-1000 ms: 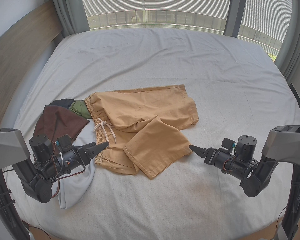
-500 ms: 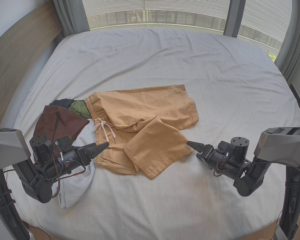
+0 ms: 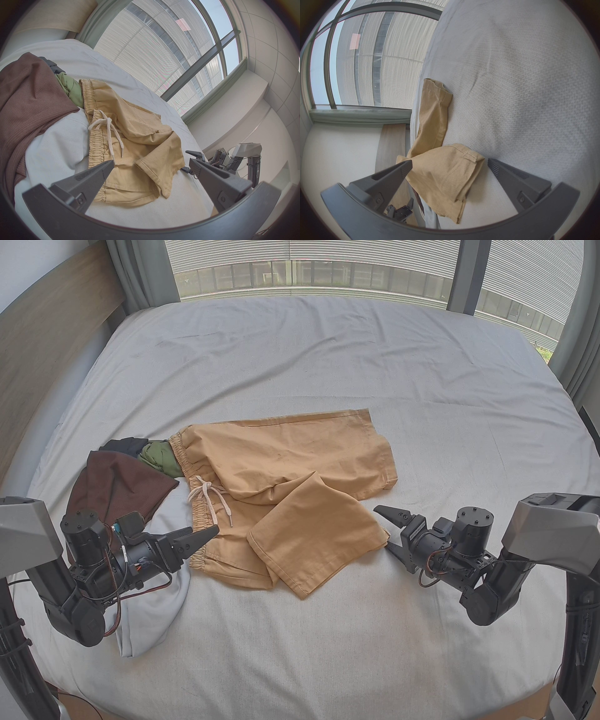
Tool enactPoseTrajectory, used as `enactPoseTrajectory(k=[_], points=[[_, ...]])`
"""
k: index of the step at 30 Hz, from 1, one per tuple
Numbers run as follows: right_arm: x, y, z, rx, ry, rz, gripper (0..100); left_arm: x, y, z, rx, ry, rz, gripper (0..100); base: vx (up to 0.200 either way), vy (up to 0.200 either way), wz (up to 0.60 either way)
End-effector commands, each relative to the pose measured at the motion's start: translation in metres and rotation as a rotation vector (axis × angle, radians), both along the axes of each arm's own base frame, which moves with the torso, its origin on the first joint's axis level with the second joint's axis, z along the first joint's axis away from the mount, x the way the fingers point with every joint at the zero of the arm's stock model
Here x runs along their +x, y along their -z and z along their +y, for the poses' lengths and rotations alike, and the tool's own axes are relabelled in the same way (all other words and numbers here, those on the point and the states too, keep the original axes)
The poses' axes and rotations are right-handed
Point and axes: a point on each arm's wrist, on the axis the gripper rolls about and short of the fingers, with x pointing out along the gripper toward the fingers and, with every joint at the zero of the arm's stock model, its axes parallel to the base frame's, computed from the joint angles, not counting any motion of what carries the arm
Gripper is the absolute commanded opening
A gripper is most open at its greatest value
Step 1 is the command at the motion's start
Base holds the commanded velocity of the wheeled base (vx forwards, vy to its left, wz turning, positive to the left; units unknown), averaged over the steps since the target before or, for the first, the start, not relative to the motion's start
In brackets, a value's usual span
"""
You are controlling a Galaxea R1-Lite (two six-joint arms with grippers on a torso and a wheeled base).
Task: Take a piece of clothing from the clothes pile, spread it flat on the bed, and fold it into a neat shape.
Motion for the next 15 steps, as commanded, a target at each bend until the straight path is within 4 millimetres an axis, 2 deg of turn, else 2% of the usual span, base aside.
enactPoseTrajectory(k=[1, 3, 4, 15], points=[[0.0017, 0.0031, 0.0009, 0.007, 0.018, 0.009, 100, 0.0, 0.0001, 0.0, 0.0, 0.0, 0.0, 100, 0.0, 0.0, 0.0], [0.0029, 0.0053, 0.001, 0.007, 0.035, 0.014, 100, 0.0, 0.0001, 0.0, 0.0, 0.0, 0.0, 100, 0.0, 0.0, 0.0], [0.0032, 0.0065, 0.0004, 0.007, 0.04, 0.017, 0, 0.0, 0.0001, 0.0, 0.0, 0.0, 0.0, 100, 0.0, 0.0, 0.0], [0.0038, 0.0068, -0.0025, 0.026, 0.051, 0.026, 0, 0.0, 0.0001, 0.0, 0.0, 0.0, 0.0, 100, 0.0, 0.0, 0.0]])
